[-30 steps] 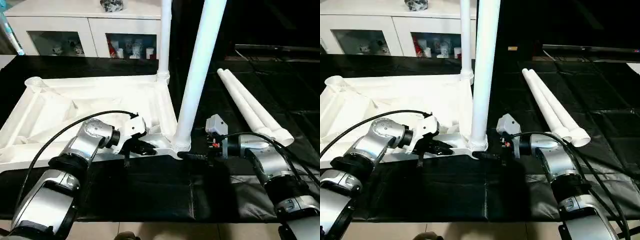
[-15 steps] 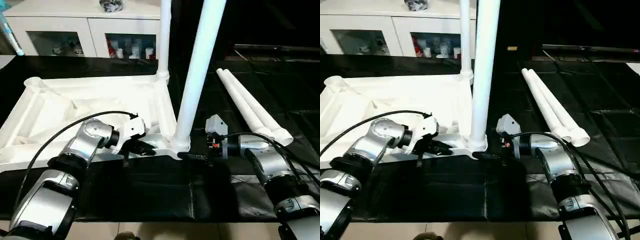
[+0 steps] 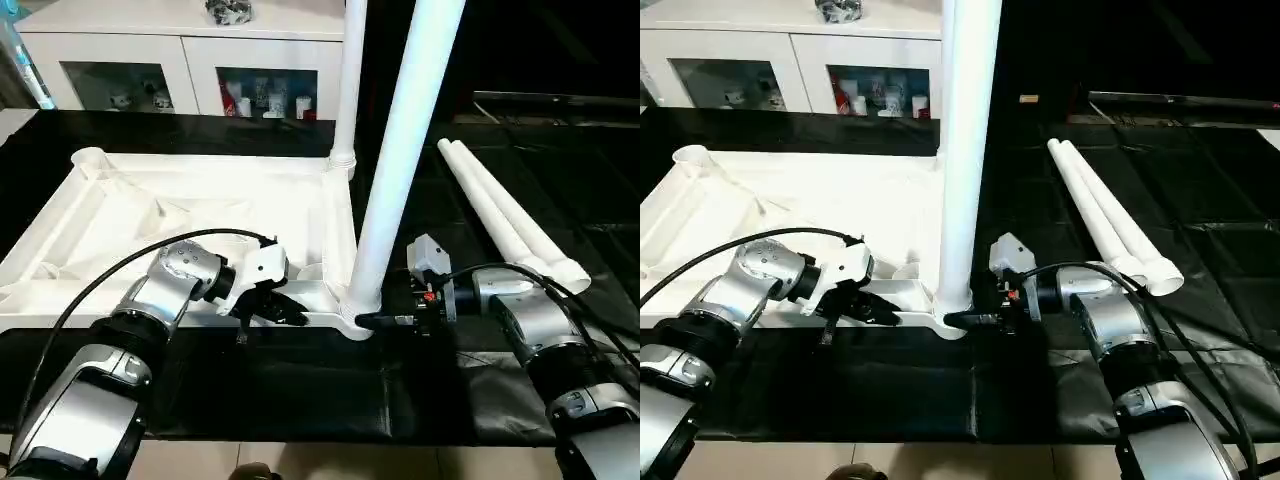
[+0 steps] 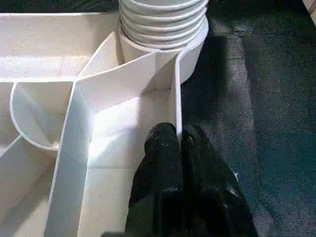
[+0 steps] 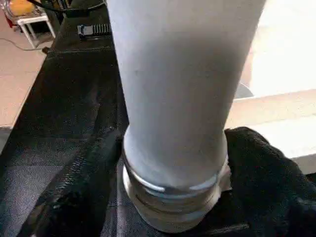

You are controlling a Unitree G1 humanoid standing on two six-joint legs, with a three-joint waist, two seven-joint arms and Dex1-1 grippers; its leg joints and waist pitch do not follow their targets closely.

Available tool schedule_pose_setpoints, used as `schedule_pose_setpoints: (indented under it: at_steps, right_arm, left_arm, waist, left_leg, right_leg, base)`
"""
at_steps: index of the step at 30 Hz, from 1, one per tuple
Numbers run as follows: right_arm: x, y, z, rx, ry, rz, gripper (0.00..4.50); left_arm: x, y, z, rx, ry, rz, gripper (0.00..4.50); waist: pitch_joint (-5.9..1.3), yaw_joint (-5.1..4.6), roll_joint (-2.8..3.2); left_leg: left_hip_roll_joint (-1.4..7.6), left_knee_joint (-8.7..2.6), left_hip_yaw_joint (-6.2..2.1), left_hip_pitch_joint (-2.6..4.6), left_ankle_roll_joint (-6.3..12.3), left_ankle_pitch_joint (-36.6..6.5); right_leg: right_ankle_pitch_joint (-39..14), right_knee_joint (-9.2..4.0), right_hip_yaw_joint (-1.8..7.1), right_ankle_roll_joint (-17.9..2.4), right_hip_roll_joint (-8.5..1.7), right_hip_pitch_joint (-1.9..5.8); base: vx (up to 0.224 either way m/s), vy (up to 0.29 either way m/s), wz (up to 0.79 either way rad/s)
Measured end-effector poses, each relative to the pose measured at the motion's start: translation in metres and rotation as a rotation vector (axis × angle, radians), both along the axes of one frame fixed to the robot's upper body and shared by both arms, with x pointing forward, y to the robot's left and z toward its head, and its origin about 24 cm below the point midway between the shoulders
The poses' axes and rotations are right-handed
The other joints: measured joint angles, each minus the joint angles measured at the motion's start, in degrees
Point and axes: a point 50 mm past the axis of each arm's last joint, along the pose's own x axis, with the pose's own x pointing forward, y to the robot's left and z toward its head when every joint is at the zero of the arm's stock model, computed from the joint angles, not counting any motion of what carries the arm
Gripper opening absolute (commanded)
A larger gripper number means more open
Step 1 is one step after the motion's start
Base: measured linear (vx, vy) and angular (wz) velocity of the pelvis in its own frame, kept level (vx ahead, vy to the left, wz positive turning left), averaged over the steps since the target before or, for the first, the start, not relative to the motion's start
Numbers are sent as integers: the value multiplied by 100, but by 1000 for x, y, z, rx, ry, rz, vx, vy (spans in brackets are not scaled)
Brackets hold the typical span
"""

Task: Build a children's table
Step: Rotate leg to tighten

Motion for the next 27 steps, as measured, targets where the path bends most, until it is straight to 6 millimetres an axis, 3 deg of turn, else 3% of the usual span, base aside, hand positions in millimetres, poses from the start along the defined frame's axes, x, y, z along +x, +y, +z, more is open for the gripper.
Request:
schedule_pose_setpoints:
  at_steps: [8,23,25,27]
  right_arm:
    - [0,0,0,0,6,8,276]
    - [-1,2,-2,12,13,-2,272]
    - [-5,3,-13,95,34,-170,272]
    - [-6,8,-28,203,49,-494,272]
  left_arm:
    - [0,0,0,3,1,-7,0]
    - [0,-1,0,-7,6,13,0]
    - [5,-7,-2,-36,19,122,0]
    - [13,-22,-6,-77,35,320,0]
  waist:
    - [0,4,0]
    - [-3,11,4]
    - [-19,36,26]
    - [-29,-2,41]
  left_leg:
    - [0,0,0,0,1,0]
    - [0,1,0,2,0,-1]
    - [6,9,-1,16,-3,-5]
    - [8,18,1,29,-30,-20]
  right_leg:
    - [1,0,0,-2,0,0]
    - [2,1,0,-3,0,3]
    - [2,-2,-6,-3,0,22]
    - [4,7,-5,-6,-3,35]
  base:
    - [0,0,0]
    - [0,0,0]
    - [0,0,0]
    - [0,0,0]
